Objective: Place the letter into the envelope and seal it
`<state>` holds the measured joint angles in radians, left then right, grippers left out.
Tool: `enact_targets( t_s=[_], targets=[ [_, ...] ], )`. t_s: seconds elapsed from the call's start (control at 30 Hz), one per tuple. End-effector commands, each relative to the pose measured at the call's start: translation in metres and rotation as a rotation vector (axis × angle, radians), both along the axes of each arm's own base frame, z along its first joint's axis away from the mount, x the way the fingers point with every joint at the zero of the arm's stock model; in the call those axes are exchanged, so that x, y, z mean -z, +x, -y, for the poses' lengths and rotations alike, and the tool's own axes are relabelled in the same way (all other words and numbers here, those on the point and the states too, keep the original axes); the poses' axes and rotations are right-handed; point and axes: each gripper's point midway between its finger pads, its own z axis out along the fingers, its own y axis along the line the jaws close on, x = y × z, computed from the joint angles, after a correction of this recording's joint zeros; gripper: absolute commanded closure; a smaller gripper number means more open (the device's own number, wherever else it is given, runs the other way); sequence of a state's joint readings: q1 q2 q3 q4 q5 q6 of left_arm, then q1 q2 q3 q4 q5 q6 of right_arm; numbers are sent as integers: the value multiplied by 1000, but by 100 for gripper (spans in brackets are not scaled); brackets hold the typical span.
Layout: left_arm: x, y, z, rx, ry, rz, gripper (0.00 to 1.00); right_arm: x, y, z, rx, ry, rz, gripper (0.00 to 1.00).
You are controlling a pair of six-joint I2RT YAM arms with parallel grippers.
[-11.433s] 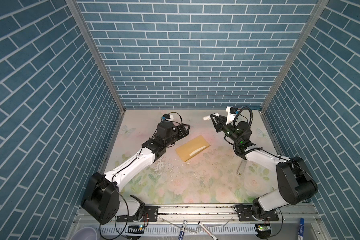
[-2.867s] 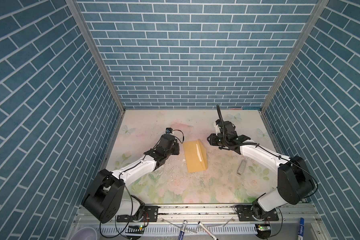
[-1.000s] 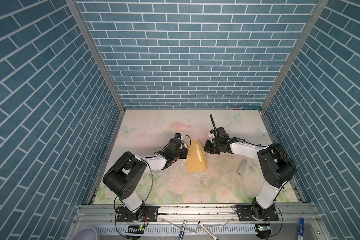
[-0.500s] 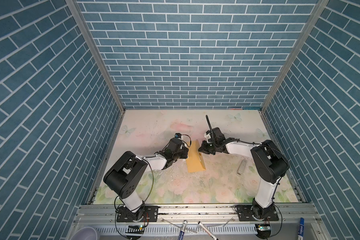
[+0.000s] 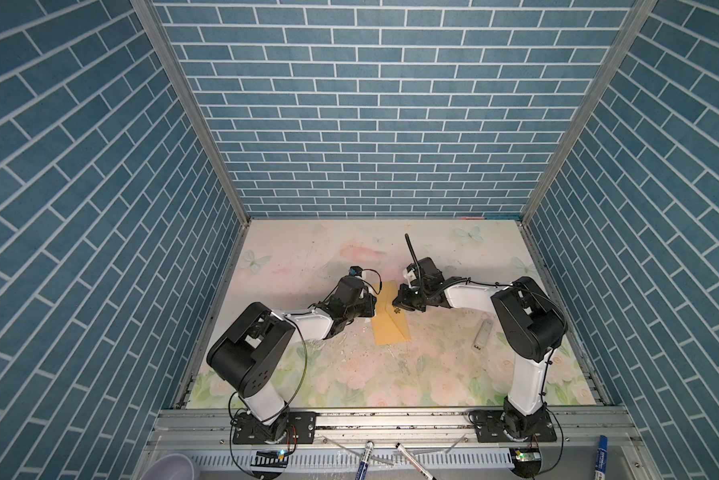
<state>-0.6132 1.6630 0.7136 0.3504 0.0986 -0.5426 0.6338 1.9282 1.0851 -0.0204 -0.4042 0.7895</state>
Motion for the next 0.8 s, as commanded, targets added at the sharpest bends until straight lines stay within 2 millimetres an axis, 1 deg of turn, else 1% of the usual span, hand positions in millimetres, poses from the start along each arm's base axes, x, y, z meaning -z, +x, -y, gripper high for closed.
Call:
enact_targets(
  t_s=[0.0, 0.27, 0.37, 0.5, 0.77],
  targets=[
    [9, -3, -2, 1, 19, -17, 100, -1, 5, -10, 10, 6, -2, 100],
    [10, -4, -4, -6, 22, -20, 100, 10, -10, -15, -23, -19, -29, 100],
    [11, -4, -4, -9, 26, -20, 100, 13, -13, -17, -35, -22, -37, 100],
    [12, -3, -4, -13, 27, -18, 100, 19, -18, -15, -56, -53, -47, 100],
    [12, -1, -5, -23, 30, -15, 100, 23, -25, -17, -98, -68, -65, 100]
  ],
)
